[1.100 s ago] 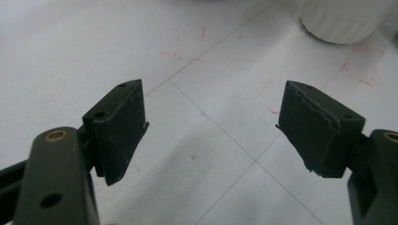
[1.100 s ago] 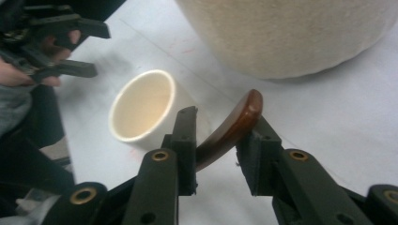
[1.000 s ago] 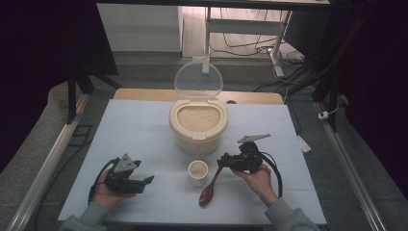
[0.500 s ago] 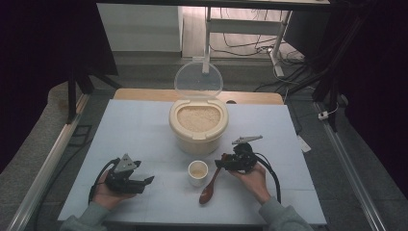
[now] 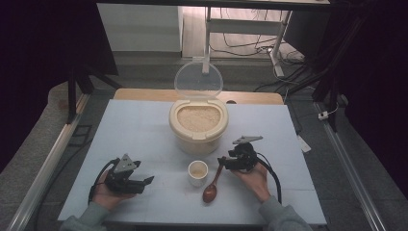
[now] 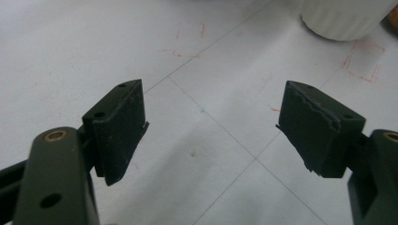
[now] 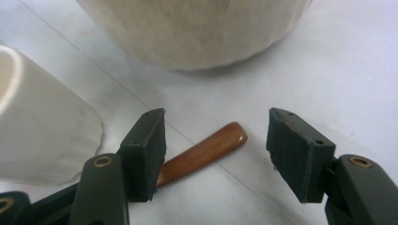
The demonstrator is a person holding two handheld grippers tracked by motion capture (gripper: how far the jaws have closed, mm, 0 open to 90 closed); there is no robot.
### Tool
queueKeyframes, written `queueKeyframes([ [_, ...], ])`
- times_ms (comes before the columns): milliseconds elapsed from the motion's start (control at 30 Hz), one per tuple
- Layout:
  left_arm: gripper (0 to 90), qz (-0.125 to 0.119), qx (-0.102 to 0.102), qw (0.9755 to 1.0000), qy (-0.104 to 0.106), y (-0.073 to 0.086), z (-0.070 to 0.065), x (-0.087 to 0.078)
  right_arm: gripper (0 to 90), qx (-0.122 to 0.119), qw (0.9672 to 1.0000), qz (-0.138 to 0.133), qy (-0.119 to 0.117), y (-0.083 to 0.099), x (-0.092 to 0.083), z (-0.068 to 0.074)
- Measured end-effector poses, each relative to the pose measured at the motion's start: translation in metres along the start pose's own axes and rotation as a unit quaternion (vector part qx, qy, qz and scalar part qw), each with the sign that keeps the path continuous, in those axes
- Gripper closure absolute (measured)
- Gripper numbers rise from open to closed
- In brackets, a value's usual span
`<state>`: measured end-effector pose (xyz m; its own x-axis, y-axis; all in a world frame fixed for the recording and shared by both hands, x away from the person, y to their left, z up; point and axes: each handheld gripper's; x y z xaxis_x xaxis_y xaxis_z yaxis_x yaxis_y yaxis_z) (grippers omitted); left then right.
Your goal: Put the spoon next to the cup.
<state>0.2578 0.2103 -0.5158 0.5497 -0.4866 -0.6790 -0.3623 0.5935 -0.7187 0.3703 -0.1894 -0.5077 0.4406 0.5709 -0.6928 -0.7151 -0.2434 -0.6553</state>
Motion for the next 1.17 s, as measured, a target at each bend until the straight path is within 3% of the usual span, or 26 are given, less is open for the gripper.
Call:
queueKeyframes([
  [267, 23.1, -0.003, 0.001, 1.0, -0.001, 0.0, -0.001, -0.001, 38.4, -0.046, 0.9976, -0.05, -0.008, 0.015, -0.038, 0.0],
  [567, 23.1, -0.006, -0.001, 1.0, -0.003, 0.0, 0.0, -0.003, 39.7, -0.06, 0.9938, -0.092, -0.019, 0.035, -0.075, -0.016],
  [733, 23.1, -0.009, -0.001, 0.9999, -0.005, 0.0, 0.0, -0.003, 39.8, -0.069, 0.9927, -0.099, -0.013, 0.044, -0.089, -0.021],
  [867, 23.2, -0.012, -0.002, 0.9999, -0.007, 0.0, 0.0, -0.004, 39.8, -0.065, 0.9924, -0.103, -0.022, 0.05, -0.096, -0.028],
  [1167, 23.1, -0.017, -0.002, 0.9998, -0.012, -0.001, 0.0, -0.006, 40.6, -0.068, 0.9916, -0.108, -0.022, 0.055, -0.103, -0.034],
])
Point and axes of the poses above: each handheld gripper's, and its own axes: x roughly forward along the jaws, y roughly out of its underside, z roughly to its left, and after that the axes turned 13 degrees about x, right-handed
